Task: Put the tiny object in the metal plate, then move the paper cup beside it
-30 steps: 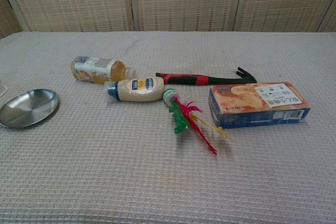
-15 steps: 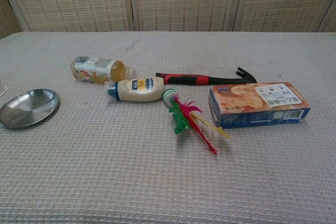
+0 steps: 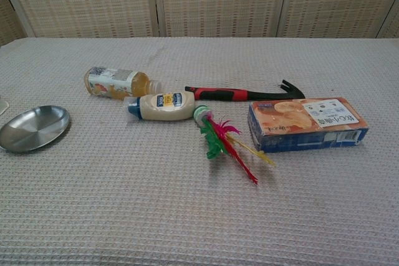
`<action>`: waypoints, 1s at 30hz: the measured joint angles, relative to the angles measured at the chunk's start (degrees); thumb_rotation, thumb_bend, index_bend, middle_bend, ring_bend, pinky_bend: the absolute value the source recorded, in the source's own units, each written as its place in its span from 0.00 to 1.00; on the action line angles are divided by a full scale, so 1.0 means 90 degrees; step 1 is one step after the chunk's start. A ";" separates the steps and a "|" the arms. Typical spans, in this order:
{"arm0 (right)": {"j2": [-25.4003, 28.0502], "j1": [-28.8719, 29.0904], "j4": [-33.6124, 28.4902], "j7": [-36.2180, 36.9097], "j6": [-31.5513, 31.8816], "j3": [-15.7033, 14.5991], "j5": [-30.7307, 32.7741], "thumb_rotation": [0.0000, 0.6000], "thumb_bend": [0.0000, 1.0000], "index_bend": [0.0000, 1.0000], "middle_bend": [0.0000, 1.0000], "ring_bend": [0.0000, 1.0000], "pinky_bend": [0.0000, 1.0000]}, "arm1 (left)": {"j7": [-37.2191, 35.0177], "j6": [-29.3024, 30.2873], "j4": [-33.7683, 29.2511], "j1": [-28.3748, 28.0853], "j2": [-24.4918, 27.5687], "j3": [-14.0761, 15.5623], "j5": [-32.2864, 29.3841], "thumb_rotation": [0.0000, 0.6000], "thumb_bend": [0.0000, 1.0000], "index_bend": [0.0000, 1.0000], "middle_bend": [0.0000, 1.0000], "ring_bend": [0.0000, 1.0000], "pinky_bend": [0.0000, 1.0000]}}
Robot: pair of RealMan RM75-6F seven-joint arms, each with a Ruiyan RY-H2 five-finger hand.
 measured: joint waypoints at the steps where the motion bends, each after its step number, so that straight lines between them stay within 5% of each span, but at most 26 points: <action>1: -0.0003 0.0001 0.0000 -0.0009 -0.0007 0.0002 0.0009 1.00 0.22 0.00 0.00 0.00 0.00 | -0.0027 -0.0005 0.0018 -0.0002 -0.0009 0.0003 0.0005 1.00 0.40 0.42 0.87 0.79 0.88; 30: -0.0016 0.0049 -0.0028 -0.0087 -0.0212 0.0014 0.0158 1.00 0.22 0.00 0.00 0.00 0.00 | -0.0453 0.0046 0.0217 -0.0057 -0.0077 0.0028 0.0211 1.00 0.39 0.55 0.89 0.80 0.88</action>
